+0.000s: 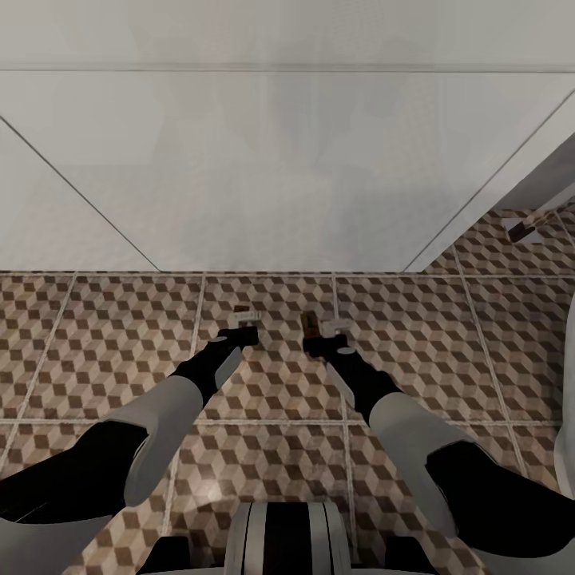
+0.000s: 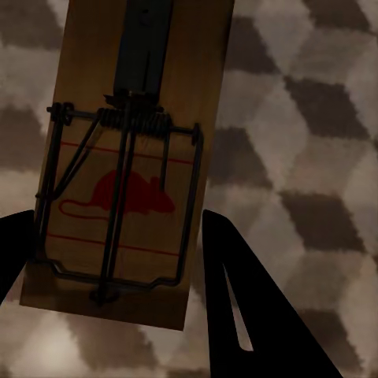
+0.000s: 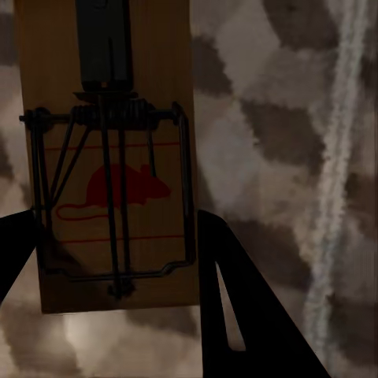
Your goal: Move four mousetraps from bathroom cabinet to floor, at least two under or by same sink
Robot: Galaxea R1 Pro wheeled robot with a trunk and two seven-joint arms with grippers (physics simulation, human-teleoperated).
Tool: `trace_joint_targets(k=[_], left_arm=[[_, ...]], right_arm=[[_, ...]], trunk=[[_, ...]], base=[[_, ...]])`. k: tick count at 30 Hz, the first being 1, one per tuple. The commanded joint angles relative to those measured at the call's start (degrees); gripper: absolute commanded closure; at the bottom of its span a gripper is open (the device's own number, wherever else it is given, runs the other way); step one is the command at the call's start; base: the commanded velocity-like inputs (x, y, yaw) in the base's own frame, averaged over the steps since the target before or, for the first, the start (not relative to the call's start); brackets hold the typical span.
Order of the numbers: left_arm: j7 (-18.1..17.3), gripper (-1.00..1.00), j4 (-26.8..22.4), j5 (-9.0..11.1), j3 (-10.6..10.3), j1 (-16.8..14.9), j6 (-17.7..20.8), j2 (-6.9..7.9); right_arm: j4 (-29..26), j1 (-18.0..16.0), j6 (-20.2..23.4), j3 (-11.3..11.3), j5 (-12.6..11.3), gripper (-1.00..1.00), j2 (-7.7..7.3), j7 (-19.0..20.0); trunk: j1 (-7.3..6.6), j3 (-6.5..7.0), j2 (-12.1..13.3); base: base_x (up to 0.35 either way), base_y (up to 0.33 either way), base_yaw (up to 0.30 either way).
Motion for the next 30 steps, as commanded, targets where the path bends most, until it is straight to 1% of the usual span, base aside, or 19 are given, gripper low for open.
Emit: trace_joint_targets(k=[1, 4, 15, 21, 24, 27, 30], left_arm=[[0.6, 1.00, -0.1, 0.4, -0.4, 0.0, 0.3, 0.00], [0.6, 1.00, -0.1, 0.4, -0.4, 0.0, 0.3, 0.00], [0.5, 1.00, -0.2, 0.4, -0.4, 0.0, 0.0, 0.00], [0.5, 1.00, -0.3, 0.6, -0.4, 0.0, -1.5, 0.00], [0.5, 1.00, -0.3, 0.6, -0.4, 0.0, -1.9, 0.00], [0.5, 1.00, -0.4, 0.6, -0.4, 0.0, -2.0, 0.00], [0.5, 1.00, -0.5, 0.6, -0.4, 0.0, -2.0, 0.00]], right_arm=[[-0.1, 0.0, 0.1, 0.5, -0.8, 1.00, 0.00, -0.5], [-0.1, 0.0, -0.4, 1.0, -0.9, 1.00, 0.00, -0.7], [-0.1, 0.0, -0.8, 1.2, -0.9, 1.00, 0.00, -0.8], [-0.1, 0.0, -2.6, 1.1, -1.2, 1.00, 0.00, -0.8], [-0.2, 0.0, -3.1, 1.1, -2.6, 1.00, 0.00, -0.8], [-0.2, 0.0, -3.2, 1.1, -5.4, 1.00, 0.00, -0.8], [-0.2, 0.0, -3.3, 1.1, -6.8, 1.00, 0.00, -0.9]], trunk=[[-0.01, -0.03, 0.0], [-0.01, -0.03, 0.0], [-0.01, -0.03, 0.0], [-0.01, -0.03, 0.0], [-0.01, -0.03, 0.0], [-0.01, -0.03, 0.0], [-0.01, -0.03, 0.0]], base=[[0.000, 0.000, 0.000], [0.000, 0.000, 0.000], [0.000, 0.000, 0.000], [0.000, 0.000, 0.000], [0.000, 0.000, 0.000], [0.000, 0.000, 0.000], [0.000, 0.000, 0.000]])
